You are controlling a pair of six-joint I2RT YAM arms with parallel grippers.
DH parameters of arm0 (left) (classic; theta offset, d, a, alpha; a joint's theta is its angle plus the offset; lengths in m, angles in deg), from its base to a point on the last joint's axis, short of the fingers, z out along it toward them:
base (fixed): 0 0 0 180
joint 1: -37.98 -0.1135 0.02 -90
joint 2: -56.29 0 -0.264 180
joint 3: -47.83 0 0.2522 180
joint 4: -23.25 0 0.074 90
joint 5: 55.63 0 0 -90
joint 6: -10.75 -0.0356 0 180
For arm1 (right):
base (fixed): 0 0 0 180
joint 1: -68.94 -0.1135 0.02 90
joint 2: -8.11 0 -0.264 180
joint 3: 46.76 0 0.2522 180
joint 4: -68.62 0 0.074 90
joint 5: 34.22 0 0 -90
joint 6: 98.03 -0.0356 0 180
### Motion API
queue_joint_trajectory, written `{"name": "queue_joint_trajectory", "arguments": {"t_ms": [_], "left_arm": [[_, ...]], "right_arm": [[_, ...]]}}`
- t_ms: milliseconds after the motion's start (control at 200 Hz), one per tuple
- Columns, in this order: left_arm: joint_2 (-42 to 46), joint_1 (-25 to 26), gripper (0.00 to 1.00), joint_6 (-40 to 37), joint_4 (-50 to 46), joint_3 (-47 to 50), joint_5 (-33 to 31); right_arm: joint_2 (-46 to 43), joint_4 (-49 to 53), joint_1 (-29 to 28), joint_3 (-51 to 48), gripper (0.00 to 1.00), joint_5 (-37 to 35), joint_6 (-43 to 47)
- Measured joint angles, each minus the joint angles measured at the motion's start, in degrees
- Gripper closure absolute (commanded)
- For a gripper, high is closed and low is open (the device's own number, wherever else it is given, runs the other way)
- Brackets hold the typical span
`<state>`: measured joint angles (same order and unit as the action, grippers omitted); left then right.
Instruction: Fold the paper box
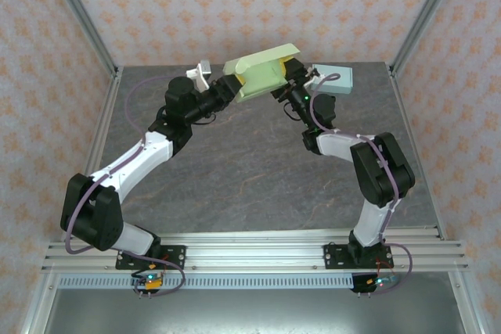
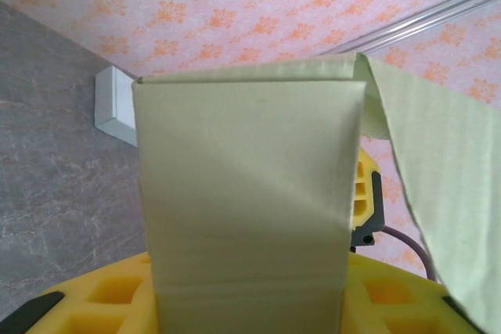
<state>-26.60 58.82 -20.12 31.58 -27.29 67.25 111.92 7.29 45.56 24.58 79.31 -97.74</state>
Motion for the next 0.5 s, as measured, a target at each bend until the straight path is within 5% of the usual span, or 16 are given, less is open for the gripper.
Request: {"name": "queue_joint_trajectory", "arguments": {"t_ms": [125, 200, 350, 501], "left_arm": [[0.02, 0.0, 0.66, 0.63, 1.38, 0.04, -0.02], [0.17, 0.0, 0.66, 0.85, 1.86, 0.04, -0.09], [0.85, 0.0, 0.66, 1.01, 1.38, 0.22, -0.66], [0.94, -0.26, 0.66, 0.98, 0.39, 0.96, -0.83]], "right_arm": [[1.42, 0.55, -0.11, 2.64, 0.53, 0.13, -0.61], [2.01, 0.98, -0.11, 3.15, 0.55, 0.24, -0.68], [3.76, 0.9, -0.5, 3.34, 0.74, 0.87, 0.15], [3.98, 1.62, -0.61, 3.23, 0.68, 1.57, 2.58]]}}
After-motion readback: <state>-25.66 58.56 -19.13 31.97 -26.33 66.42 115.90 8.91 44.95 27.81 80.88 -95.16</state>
